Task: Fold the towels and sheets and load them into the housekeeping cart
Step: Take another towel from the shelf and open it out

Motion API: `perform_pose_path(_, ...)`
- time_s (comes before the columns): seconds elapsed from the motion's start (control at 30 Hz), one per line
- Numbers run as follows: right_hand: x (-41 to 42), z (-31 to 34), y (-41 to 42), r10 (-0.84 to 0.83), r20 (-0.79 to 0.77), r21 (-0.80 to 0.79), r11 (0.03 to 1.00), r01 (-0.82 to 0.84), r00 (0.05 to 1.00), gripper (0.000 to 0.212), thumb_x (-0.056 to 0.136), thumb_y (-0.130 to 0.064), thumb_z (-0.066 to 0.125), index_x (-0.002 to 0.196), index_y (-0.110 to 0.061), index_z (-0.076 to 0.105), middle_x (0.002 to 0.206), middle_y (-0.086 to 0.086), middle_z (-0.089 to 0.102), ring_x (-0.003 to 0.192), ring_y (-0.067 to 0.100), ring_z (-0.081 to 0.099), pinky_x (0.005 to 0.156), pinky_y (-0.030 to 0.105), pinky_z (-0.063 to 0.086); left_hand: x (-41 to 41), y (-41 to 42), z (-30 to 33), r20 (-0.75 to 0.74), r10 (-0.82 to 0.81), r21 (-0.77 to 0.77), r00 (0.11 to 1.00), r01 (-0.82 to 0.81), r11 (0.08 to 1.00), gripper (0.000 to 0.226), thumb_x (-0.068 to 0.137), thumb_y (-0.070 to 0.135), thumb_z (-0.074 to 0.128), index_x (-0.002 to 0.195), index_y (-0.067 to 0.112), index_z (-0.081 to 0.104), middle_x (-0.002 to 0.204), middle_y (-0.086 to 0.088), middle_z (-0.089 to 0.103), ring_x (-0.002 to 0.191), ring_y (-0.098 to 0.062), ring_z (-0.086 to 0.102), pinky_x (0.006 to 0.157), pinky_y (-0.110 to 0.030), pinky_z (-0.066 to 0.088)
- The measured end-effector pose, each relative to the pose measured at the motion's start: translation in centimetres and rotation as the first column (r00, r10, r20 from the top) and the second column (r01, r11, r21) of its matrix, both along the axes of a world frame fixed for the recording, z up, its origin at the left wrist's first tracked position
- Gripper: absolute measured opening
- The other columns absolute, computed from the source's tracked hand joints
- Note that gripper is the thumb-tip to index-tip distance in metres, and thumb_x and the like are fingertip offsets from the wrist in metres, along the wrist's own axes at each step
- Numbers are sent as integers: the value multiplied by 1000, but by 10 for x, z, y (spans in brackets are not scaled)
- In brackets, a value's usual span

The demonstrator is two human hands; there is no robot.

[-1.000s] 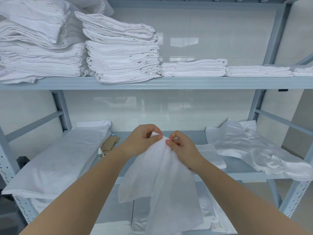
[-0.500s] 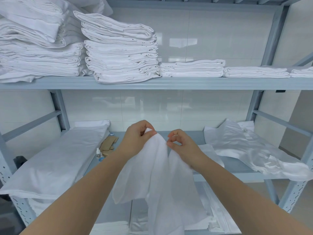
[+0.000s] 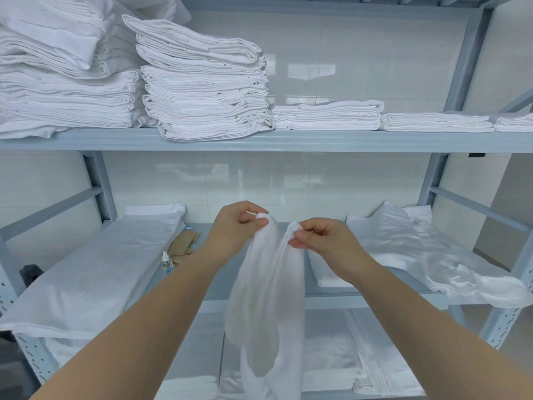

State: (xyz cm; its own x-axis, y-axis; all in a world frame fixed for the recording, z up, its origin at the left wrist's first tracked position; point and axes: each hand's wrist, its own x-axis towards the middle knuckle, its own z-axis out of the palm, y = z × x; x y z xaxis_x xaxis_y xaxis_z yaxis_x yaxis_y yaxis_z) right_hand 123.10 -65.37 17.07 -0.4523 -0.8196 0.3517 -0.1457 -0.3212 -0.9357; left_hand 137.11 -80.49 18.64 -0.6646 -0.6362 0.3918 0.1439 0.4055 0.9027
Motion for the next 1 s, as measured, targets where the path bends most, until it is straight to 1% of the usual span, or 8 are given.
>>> perform_pose_path(0.27,9,4,-19,-211,-169,-52,977,205,963,13,81,8,67,77,-4,65,56,8,63,47,20,61,50,26,51,-7,14,1,29,-82,16,996,81,997,14,90,3,64,92,12,74,90,-12,75,87,-34,70,85,-49,56)
perform_pose_path(0.4,9,2,-23,-242,-185,-60,970,235,952,15,80,7,69,74,-1,58,52,4,61,45,21,60,48,27,50,-6,18,0,44,-57,7,997,57,998,11,92,17,64,92,14,75,89,-6,75,88,-28,70,88,-47,55)
perform_pose_path(0.57,11,-4,-24,-307,-261,-57,951,303,915,15,81,-2,72,73,-10,62,58,0,62,51,17,58,56,28,49,-6,20,-3,56,-69,-49,996,72,996,22,81,11,76,102,6,71,95,-27,69,91,-38,66,93,-54,48)
perform_pose_path(0.63,12,-6,-23,-322,-386,-19,940,342,865,10,85,-11,70,89,-18,64,83,-8,65,71,9,59,68,23,47,-6,19,-2,69,-94,-80,993,99,992,21,84,5,72,104,7,69,92,-24,71,89,-42,65,87,-51,52)
perform_pose_path(0.7,9,-4,-22,-237,-455,64,953,297,858,27,90,-16,64,116,-20,58,108,-12,61,97,1,56,81,17,44,-5,18,1,84,-124,-114,989,133,985,22,84,3,71,104,11,65,87,-23,71,72,-36,60,70,-39,48)
perform_pose_path(0.8,7,4,-20,-83,-529,173,964,203,844,10,95,-15,57,101,-21,61,85,-13,59,75,-2,52,68,18,40,-5,14,4,93,-122,-130,988,133,983,25,81,8,74,98,16,57,81,-11,73,60,-18,53,58,-23,40)
perform_pose_path(0.93,9,6,-26,-233,-540,52,950,309,809,8,92,-12,59,84,-15,58,69,-13,51,60,-1,43,58,14,32,-7,18,-5,-14,62,-115,998,-63,991,24,79,18,77,91,20,57,76,1,73,66,-9,64,62,-21,46)
perform_pose_path(1.0,12,7,-28,-289,-475,11,943,334,831,7,92,-11,57,85,-14,57,72,-12,53,63,-1,45,59,15,34,-5,18,-17,68,130,-204,989,-113,972,19,83,28,72,95,22,58,81,8,69,70,-5,62,61,-16,43)
